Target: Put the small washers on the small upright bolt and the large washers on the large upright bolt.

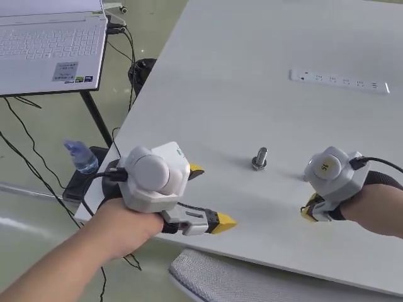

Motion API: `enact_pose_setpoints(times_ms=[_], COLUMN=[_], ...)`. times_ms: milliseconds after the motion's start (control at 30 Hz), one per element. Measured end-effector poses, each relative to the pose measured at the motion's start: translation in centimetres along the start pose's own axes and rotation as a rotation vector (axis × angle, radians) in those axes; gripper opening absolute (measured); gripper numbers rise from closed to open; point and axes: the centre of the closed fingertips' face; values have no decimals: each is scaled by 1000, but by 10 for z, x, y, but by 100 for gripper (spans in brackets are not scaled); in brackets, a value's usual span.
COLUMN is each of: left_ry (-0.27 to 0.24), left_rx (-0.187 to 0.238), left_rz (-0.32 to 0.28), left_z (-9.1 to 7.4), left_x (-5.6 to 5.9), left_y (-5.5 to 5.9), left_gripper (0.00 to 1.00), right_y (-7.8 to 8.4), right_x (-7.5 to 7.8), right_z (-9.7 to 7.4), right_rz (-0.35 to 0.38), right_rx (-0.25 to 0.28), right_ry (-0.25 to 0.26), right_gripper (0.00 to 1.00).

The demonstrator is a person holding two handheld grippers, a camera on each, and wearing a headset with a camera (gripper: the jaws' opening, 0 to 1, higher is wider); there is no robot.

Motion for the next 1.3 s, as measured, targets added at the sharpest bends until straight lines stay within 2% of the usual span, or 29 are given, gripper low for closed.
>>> enact_pose_setpoints(times_ms=[167, 367, 567, 867, 1300], left_ry=[-11, -22, -33, -39, -48], left_rx=[4, 3, -6, -8, -30], left_rz=[-3, -7, -10, -13, -8], left_z=[2, 2, 2, 6, 12], left_x=[-1, -2, -3, -1, 1], left_y=[-1, 0, 3, 4, 8], left_gripper=[72, 74, 76, 79, 86], right_y=[4, 7, 7, -2, -26], right_x=[12, 31, 41, 49, 76], right_z=[-9, -17, -21, -28, -34], right_rz=[-13, 5, 20, 22, 18], right_rx=[-7, -8, -5, 7, 51], right_ry=[10, 25, 33, 44, 64], right_gripper=[12, 12, 12, 12, 12])
Point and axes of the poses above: the centre of the closed fingertips' face, and the gripper's own axes: z roughly forward along the fingers, x roughly to its right, y roughly out of its underside, and after that the axes turned 12 degrees about x, right-handed
